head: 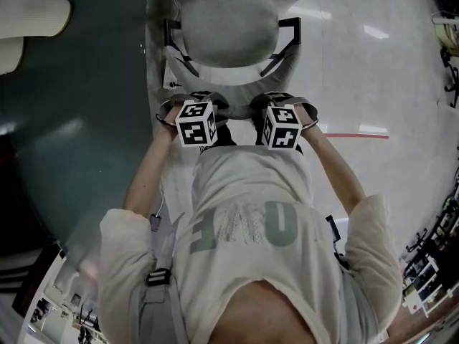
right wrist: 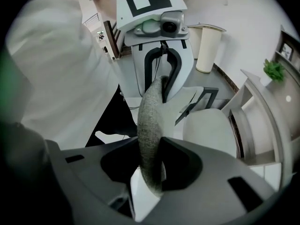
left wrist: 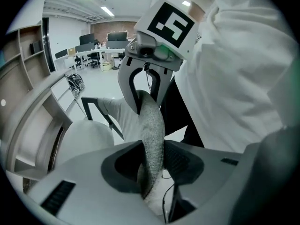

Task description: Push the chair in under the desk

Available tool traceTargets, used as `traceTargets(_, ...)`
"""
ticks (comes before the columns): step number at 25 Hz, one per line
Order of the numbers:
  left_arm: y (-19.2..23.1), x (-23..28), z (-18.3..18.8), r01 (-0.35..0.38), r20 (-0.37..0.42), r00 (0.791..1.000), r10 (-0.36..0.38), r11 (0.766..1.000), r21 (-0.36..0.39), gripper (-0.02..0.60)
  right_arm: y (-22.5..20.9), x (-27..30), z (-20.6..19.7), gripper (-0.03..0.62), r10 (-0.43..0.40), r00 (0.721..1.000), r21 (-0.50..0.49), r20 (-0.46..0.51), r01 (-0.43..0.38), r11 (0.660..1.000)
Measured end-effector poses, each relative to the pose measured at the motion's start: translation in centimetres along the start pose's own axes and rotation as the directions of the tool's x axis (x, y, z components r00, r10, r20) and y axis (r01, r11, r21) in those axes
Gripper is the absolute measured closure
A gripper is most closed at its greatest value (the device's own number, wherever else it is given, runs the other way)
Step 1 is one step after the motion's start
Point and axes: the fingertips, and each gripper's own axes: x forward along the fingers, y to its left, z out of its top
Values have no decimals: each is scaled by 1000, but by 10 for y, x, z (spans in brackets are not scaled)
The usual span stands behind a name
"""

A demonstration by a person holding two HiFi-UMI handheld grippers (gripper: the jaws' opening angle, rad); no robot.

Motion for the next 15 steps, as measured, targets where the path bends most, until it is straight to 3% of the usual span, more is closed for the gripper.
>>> traceTargets(7, -3, -2, 1, 85, -10, 996, -85, 996, 6, 440, 2, -3, 2, 474, 43, 999, 10, 20, -43, 999)
traceTargets(15, 11, -9, -5, 108, -4, 994, -108, 994, 2, 437, -13, -4, 9, 474, 31, 998, 39, 51, -33, 999)
